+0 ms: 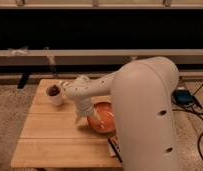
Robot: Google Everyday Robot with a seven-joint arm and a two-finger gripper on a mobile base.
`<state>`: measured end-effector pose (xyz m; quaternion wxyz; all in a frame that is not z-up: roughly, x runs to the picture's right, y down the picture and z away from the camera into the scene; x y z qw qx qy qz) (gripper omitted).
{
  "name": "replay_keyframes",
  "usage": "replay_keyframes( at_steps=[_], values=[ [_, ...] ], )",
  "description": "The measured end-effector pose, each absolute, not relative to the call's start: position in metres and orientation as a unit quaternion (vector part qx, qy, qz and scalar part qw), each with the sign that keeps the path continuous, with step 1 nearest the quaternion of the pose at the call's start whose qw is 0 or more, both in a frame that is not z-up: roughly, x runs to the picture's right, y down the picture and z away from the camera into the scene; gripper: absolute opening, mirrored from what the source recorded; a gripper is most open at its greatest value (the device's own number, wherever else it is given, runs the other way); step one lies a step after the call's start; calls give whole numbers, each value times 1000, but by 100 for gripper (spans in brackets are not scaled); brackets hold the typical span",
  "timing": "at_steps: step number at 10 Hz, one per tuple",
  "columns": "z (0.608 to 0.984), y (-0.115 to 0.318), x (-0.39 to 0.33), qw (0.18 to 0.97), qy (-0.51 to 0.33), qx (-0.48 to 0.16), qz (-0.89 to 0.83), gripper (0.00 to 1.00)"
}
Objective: Pick up the ceramic bowl
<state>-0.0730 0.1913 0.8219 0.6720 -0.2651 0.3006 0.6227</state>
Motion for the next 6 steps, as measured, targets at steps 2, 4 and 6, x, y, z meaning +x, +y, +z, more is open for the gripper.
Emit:
replay_keyframes(
  at_steps=[2,4,6],
  values=[
    [834,199,-68,664,317,-270,621,79],
    [839,204,-67,655,341,-277,615,60],
    [838,203,-60,637,357,-279,624,42]
  ],
)
